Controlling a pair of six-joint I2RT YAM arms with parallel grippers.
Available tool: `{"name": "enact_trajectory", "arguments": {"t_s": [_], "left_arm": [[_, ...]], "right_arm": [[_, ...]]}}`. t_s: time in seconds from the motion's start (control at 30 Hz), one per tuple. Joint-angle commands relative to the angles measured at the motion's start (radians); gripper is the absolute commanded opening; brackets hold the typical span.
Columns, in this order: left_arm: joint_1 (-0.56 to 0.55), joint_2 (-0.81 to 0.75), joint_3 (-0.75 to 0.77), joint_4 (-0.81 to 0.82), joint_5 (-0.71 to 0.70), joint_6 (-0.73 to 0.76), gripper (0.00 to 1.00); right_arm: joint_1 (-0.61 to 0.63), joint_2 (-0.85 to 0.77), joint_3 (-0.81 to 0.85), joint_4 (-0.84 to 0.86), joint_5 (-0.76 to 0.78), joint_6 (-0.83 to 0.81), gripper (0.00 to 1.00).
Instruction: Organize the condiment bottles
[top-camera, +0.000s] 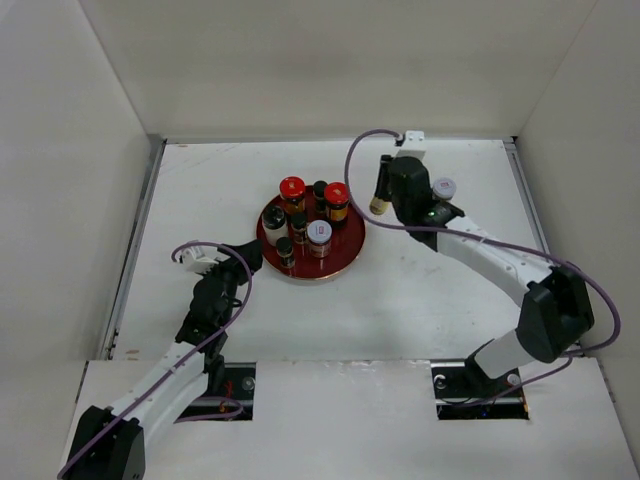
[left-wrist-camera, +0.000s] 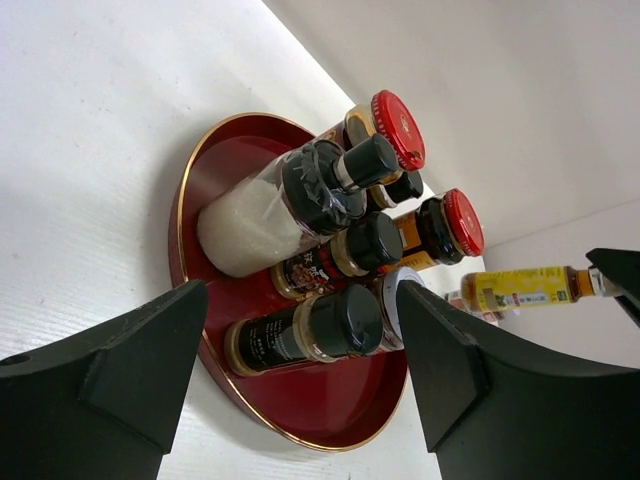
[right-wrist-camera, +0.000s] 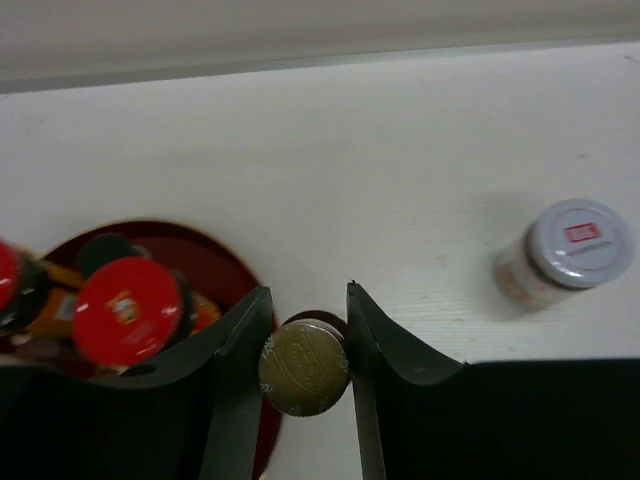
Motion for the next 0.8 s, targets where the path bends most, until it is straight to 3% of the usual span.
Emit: {"name": "enact_trajectory", "arguments": {"t_s": [0.0,0.23,0.67,0.77], "left_arm": [[0.010,-0.018,-0.120,0.013,-0.003,0.000,0.75],[0.014,-0.027,-0.122,-0.001,0.005,-0.003,0.75],[0.019,-0.030,-0.123,-0.005,0.011,-0.007,0.75],[0.019,-0.022,-0.123,-0.001,0.012,-0.007,0.75]], "right_arm": [[0.090,0.014,0.015,0.061,0.030,0.044,0.30],[0.193,0.111,0.065,0.084,0.073,0.074,0.30],[0.204,0.221,0.036,0.181,0.127,0.077,0.32],[0.204,0.244,0.032,0.184,0.130,0.081,0.42]]}}
